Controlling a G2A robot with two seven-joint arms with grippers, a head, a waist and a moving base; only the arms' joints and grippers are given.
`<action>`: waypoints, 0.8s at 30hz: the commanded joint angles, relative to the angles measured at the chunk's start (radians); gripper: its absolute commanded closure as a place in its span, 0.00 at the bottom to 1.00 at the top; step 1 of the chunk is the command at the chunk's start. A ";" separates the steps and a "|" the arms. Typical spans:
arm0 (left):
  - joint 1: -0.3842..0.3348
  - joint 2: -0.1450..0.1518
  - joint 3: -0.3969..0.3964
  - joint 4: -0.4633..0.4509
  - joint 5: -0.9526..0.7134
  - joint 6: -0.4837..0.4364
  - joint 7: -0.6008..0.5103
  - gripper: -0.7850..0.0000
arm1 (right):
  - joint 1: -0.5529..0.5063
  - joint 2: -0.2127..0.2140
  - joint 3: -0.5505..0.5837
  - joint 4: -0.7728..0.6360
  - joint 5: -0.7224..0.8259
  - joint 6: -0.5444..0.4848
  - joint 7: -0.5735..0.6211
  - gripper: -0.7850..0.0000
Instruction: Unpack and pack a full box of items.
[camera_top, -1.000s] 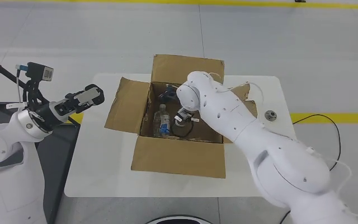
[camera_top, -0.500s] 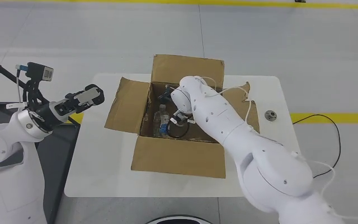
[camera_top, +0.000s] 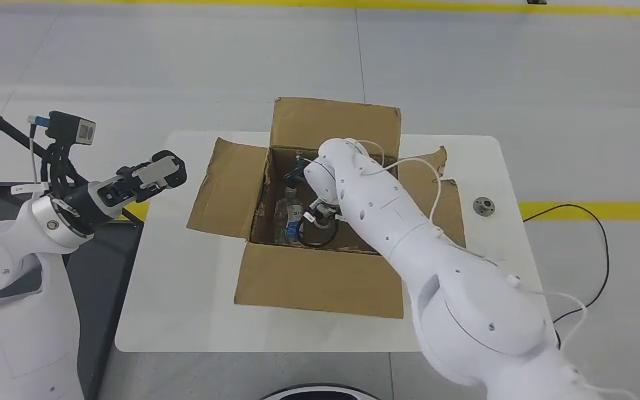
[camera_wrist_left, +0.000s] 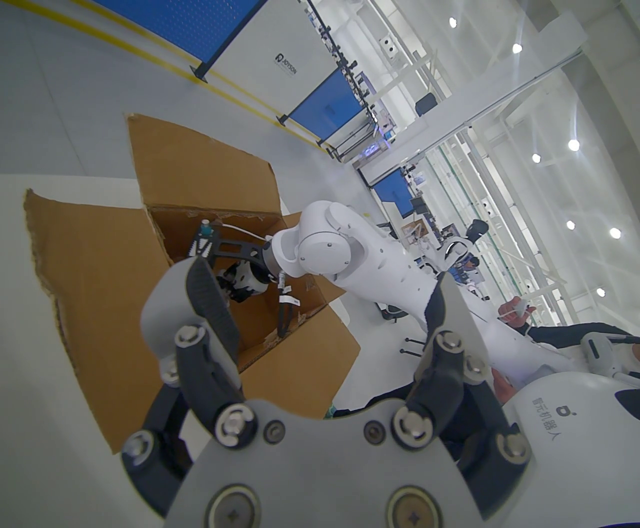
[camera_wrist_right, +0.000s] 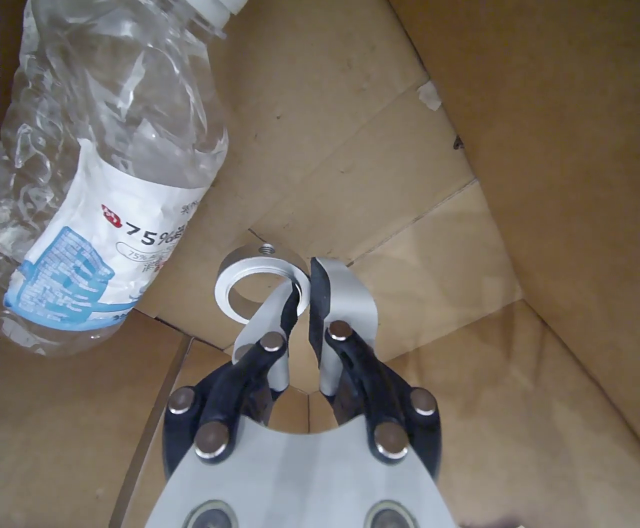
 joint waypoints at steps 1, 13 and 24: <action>0.000 0.000 0.000 0.000 0.000 0.000 0.000 0.00 | 0.000 -0.005 0.003 0.009 -0.004 -0.005 -0.001 0.81; 0.000 0.000 0.000 0.000 0.000 0.000 0.000 0.00 | 0.014 -0.026 0.024 0.040 -0.024 -0.034 -0.006 0.00; 0.000 0.000 0.000 0.000 0.000 0.000 0.000 0.00 | 0.044 -0.025 0.066 0.047 0.000 -0.079 -0.014 0.00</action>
